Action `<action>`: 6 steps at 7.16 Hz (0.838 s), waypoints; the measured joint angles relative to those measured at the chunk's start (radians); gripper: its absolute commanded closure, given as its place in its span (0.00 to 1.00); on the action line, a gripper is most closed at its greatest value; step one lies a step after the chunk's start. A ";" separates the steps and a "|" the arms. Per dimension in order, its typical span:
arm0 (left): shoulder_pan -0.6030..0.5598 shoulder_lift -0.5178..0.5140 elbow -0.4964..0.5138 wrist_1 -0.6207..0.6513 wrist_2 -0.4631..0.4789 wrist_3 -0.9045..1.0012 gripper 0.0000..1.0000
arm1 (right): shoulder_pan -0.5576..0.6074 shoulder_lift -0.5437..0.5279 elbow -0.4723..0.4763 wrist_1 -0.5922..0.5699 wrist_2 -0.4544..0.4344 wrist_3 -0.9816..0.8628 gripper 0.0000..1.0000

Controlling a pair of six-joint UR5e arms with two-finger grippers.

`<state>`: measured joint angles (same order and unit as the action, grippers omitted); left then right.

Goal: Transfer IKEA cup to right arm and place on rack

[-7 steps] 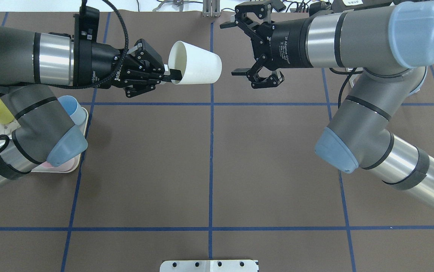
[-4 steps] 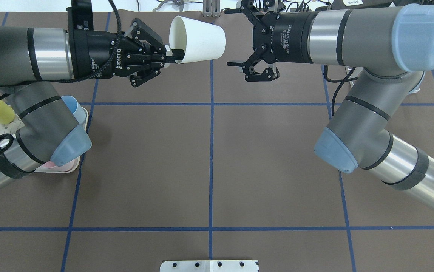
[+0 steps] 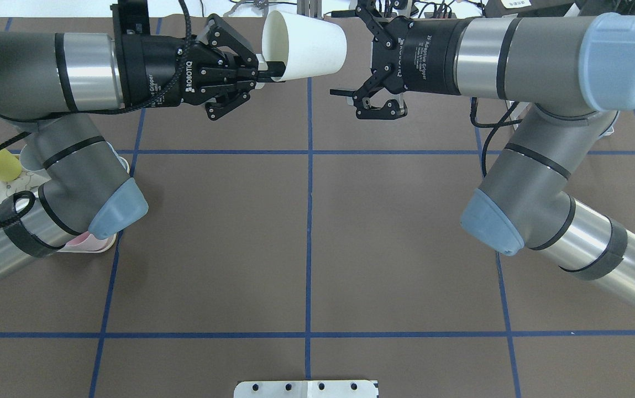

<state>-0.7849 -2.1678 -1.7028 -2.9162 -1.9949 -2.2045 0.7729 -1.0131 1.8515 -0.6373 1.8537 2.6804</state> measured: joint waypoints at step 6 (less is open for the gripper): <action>0.025 -0.022 0.014 0.003 0.007 -0.002 1.00 | 0.000 -0.001 0.004 0.002 -0.001 0.008 0.04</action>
<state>-0.7597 -2.1897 -1.6890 -2.9133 -1.9876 -2.2063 0.7731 -1.0138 1.8555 -0.6352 1.8531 2.6887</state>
